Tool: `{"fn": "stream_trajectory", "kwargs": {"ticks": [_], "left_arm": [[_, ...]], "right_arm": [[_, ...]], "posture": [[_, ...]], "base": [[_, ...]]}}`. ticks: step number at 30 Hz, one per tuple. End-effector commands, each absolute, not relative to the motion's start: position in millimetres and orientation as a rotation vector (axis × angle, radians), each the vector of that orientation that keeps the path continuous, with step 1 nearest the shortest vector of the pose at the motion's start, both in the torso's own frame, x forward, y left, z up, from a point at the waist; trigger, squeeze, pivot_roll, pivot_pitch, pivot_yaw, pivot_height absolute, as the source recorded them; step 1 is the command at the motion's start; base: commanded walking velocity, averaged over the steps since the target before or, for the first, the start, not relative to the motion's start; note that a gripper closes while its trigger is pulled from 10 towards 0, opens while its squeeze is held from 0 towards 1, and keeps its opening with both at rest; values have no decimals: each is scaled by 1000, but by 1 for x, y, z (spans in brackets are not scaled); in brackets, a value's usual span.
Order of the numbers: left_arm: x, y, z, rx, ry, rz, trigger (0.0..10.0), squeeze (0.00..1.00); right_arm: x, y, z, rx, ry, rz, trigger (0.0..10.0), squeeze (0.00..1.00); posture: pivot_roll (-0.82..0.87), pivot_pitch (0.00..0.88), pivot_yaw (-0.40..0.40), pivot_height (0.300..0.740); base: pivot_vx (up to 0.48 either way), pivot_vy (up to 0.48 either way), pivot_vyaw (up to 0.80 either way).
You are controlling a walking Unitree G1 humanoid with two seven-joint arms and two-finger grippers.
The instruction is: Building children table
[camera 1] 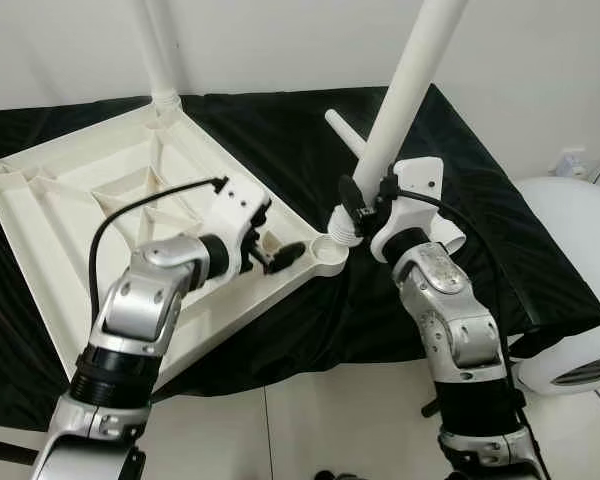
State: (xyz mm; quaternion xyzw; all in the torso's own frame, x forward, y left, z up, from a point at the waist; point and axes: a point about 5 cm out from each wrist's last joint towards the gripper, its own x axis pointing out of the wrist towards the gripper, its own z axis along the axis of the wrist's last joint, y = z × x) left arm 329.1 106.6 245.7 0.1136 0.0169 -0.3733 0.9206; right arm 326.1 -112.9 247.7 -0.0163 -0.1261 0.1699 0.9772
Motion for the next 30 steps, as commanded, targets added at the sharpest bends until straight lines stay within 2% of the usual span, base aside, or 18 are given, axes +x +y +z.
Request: {"fn": "stream_trajectory", "kwargs": {"ticks": [1, 3, 8, 10, 14, 30], "left_arm": [[334, 110, 251, 212, -4, -677, 10000, 0], [333, 106, 264, 156, -52, -714, 10000, 0], [327, 94, 282, 63, -116, -843, 10000, 0], [327, 94, 282, 63, -116, -843, 10000, 0], [321, 85, 294, -22, -151, -973, 10000, 0], [318, 60, 320, -28, -210, -1145, 10000, 0]], "right_arm": [[327, -112, 254, -42, -280, 385, 10000, 0], [330, -120, 253, -96, -271, 436, 10000, 0], [332, -132, 248, -77, -204, 566, 10000, 0], [332, -132, 248, -77, -204, 566, 10000, 0], [329, -135, 244, -98, -166, 711, 10000, 0], [325, -133, 243, -149, -122, 916, 10000, 0]], "posture": [[-76, 133, 5, 740], [-78, 124, 6, 740], [-68, 107, 3, 740], [-68, 107, 3, 740], [-60, 85, 0, 740], [-61, 84, 4, 740]], "base": [[0, 0, 0], [0, 0, 0], [0, 0, 0], [0, 0, 0], [0, 0, 0], [0, 0, 0]]}}
